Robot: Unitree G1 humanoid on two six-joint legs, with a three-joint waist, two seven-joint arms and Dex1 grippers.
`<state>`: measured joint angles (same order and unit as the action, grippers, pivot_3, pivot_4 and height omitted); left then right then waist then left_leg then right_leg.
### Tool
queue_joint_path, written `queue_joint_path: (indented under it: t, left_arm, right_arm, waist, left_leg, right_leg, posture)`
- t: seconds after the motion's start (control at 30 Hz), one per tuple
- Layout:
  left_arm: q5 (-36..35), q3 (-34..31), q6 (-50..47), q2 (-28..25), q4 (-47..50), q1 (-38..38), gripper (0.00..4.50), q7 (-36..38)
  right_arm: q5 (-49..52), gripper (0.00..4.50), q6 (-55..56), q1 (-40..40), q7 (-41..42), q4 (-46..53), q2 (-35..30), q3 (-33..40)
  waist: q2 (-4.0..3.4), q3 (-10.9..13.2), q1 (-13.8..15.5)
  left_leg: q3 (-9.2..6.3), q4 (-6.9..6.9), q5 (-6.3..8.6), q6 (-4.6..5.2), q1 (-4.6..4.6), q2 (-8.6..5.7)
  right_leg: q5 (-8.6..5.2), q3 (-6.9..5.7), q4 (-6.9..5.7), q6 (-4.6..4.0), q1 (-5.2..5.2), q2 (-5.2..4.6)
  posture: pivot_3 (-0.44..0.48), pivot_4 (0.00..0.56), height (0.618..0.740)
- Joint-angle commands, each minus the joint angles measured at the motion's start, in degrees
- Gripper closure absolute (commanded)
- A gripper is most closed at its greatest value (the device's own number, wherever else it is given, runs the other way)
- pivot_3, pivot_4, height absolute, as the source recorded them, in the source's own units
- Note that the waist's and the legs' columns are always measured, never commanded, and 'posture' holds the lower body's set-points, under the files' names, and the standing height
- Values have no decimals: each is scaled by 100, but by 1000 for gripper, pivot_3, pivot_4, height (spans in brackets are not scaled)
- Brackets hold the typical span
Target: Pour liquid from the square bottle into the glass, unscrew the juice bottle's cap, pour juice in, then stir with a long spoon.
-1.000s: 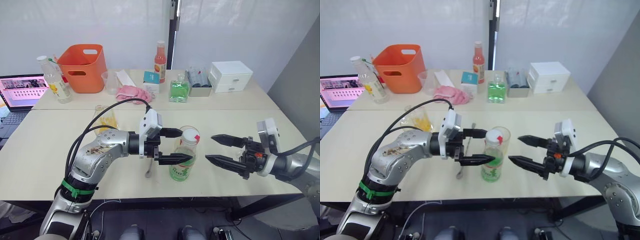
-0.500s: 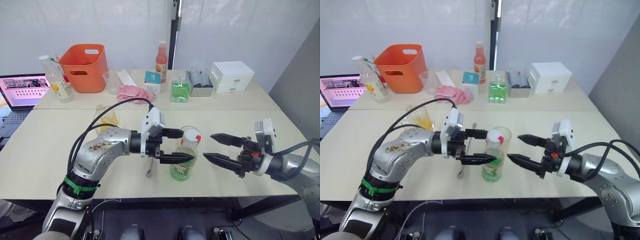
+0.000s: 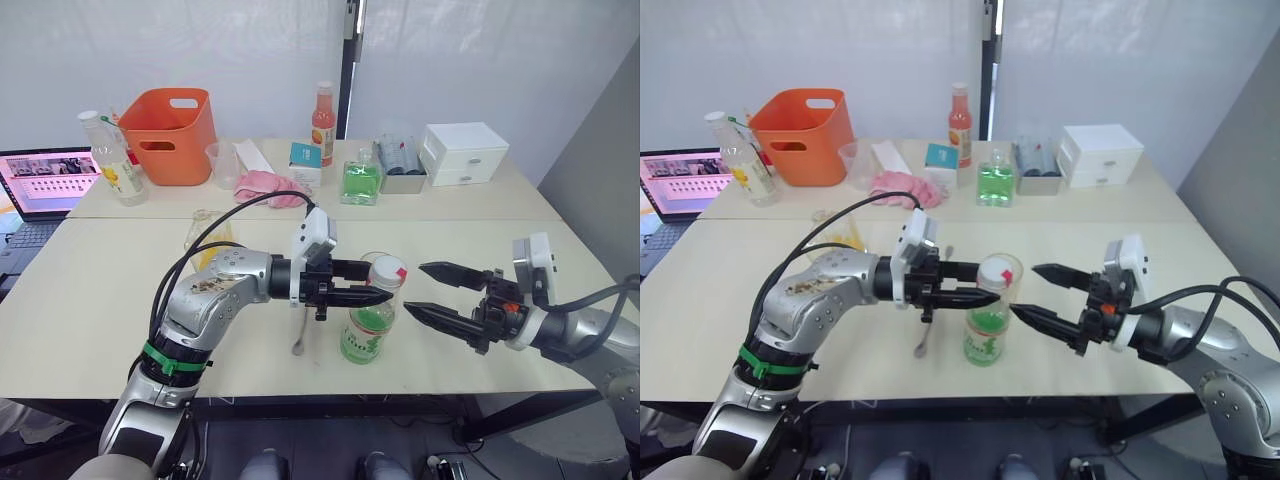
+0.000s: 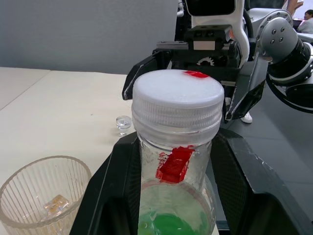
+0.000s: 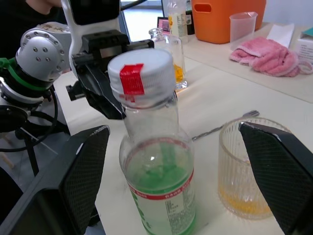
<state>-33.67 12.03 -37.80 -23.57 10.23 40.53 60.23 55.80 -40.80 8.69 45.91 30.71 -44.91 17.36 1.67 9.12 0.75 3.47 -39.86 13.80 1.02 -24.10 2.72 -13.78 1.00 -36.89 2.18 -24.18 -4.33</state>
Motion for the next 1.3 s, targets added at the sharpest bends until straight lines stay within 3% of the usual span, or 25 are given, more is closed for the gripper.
queue_joint_path:
  t: [0.03, 0.27, 0.33, 0.53, 0.77, 1.07, 1.3]
  left_arm:
    - [65, -5, 175, 35, 32, 74, 2943, 55]
    - [83, -34, 198, 27, 65, 3, 2943, 98]
    - [72, -35, 195, 33, 60, -6, 1900, 110]
    - [-2, -81, 106, 114, 77, 3, 66, 32]
    - [-56, -50, 5, 123, 81, -28, 66, 92]
    - [-111, -71, -41, 129, 51, -10, 2783, 86]
    - [49, 17, 159, 109, 4, -19, 2789, 150]
  right_arm:
    - [268, 0, -17, 159, -154, 286, -43, 171]
    - [384, 0, -75, 175, -266, 361, -81, 171]
    - [394, 0, -87, 177, -278, 360, -82, 156]
    - [456, 0, -102, 144, -310, 373, -130, 170]
    - [506, 0, -103, 117, -366, 381, -181, 166]
    - [567, 0, -97, 140, -377, 396, -205, 178]
    - [675, 0, -298, 690, -527, 409, -216, -218]
  waist:
    - [0, 0, -2]
    - [0, 0, -3]
    - [0, 0, -2]
    - [0, 0, -7]
    - [0, 0, -5]
    - [0, 0, -7]
    - [0, 0, -11]
  left_leg:
    - [0, 0, 0, 0, 0, 0]
    - [0, 0, 0, 0, -1, 0]
    - [0, 0, 0, 0, 0, 0]
    - [-2, 0, 0, 0, -1, 0]
    - [-2, 0, 0, 0, -1, 0]
    - [-2, 0, 0, 0, -1, 1]
    - [-3, 0, 0, 0, 0, 1]
  right_leg:
    - [0, 0, 0, 0, 0, 0]
    - [0, 0, 1, 0, -1, 0]
    - [0, 0, 0, 0, 0, 0]
    - [0, 0, 0, 0, -1, 0]
    - [0, 0, 0, 0, -1, 0]
    - [0, 0, 0, 0, -2, 1]
    - [0, 0, 0, 0, -2, 1]
  posture:
    - [0, 150, 715]
    - [0, 150, 715]
    - [0, 150, 715]
    - [0, 150, 715]
    - [0, 150, 715]
    - [0, 150, 715]
    - [0, 150, 715]
